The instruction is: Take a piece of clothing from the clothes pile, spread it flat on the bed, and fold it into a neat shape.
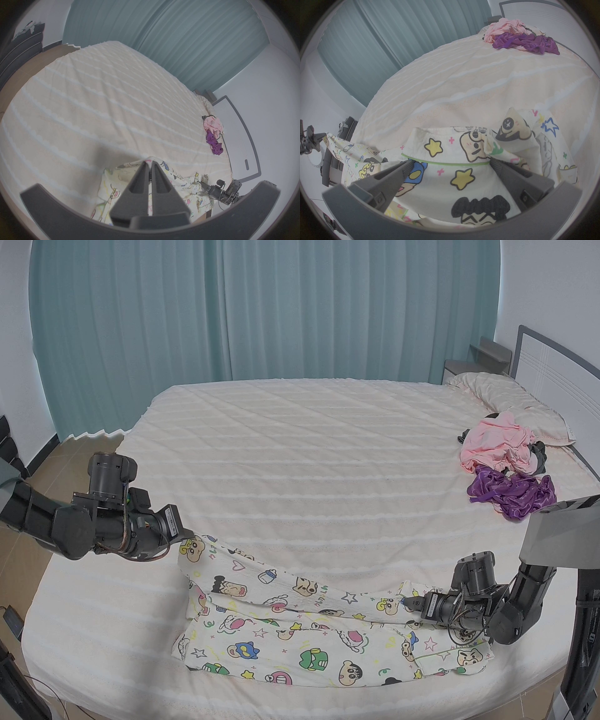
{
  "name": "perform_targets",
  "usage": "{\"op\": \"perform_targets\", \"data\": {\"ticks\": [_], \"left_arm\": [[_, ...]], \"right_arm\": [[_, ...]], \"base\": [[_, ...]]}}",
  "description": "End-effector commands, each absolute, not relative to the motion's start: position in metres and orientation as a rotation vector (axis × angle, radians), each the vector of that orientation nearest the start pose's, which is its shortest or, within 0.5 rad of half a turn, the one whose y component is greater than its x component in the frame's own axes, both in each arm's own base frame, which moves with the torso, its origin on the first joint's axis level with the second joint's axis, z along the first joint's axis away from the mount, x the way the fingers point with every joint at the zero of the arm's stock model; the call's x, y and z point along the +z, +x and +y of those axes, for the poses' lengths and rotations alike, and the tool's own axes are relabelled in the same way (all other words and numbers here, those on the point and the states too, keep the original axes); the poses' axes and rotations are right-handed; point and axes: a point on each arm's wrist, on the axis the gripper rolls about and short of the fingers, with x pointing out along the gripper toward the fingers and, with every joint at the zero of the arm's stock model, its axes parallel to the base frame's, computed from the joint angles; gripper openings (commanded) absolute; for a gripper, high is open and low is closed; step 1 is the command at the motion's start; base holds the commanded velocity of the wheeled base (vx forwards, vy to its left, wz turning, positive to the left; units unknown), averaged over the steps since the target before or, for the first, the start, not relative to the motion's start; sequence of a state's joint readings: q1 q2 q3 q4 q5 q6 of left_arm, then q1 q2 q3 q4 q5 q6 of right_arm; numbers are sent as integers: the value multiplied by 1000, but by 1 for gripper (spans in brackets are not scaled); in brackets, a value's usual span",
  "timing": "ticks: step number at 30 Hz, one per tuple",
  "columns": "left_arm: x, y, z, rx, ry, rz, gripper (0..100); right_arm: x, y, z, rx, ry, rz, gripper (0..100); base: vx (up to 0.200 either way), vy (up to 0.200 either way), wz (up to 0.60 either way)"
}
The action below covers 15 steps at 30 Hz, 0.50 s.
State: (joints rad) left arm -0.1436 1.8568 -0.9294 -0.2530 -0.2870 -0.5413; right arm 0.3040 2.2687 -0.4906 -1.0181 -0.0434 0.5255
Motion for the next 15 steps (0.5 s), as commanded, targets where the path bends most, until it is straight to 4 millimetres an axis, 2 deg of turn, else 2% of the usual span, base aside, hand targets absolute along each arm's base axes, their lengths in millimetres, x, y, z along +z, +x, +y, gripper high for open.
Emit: {"op": "perform_targets", "data": {"ticks": [1, 7, 10, 15], "left_arm": [[123, 346, -58, -225, -563, 774, 0], [118, 357, -62, -241, -562, 753, 0], [114, 366, -64, -256, -572, 687, 0], [117, 373, -69, -267, -674, 610, 0]], "right_arm": [[-27, 294, 92, 46, 374, 788, 100], [-25, 297, 93, 42, 391, 775, 100], [-25, 297, 93, 41, 398, 774, 100], [-25, 297, 92, 37, 406, 774, 100]], "base": [[0, 0, 0], [0, 0, 0], [0, 0, 0], [0, 0, 0]]}}
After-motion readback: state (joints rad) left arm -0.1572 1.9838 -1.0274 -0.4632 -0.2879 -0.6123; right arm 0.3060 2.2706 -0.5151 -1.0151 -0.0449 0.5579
